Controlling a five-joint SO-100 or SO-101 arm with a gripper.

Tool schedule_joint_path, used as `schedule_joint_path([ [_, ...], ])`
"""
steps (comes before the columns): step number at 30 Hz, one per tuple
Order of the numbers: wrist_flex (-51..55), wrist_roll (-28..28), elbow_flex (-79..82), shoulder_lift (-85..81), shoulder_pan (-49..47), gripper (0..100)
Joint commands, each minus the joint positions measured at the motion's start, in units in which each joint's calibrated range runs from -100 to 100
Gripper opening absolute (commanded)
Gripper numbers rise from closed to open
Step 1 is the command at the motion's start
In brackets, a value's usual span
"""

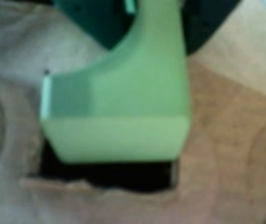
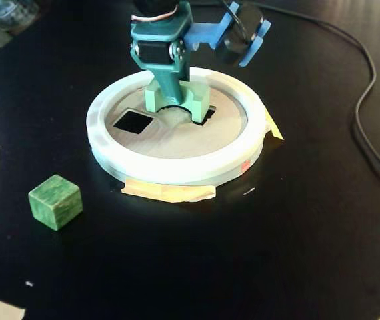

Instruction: Pick up the U shape block and drop it in corresponding U shaped hole

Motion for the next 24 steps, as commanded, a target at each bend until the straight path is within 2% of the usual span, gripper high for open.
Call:
schedule_joint_path([
  [1,-1.90,-0.05,-1.18,-2.22,-1.34,37],
  [4,-1.90,0.00,-1.27,-3.03,-1.34,45],
  [12,-0.70,0.10,-1.27,-9.03,-1.46,45],
  [22,0.31,0.24,-0.17,-16.38,-7.58,45],
  [24,5.23,3.13,-0.17,-16.47,-8.45,45],
])
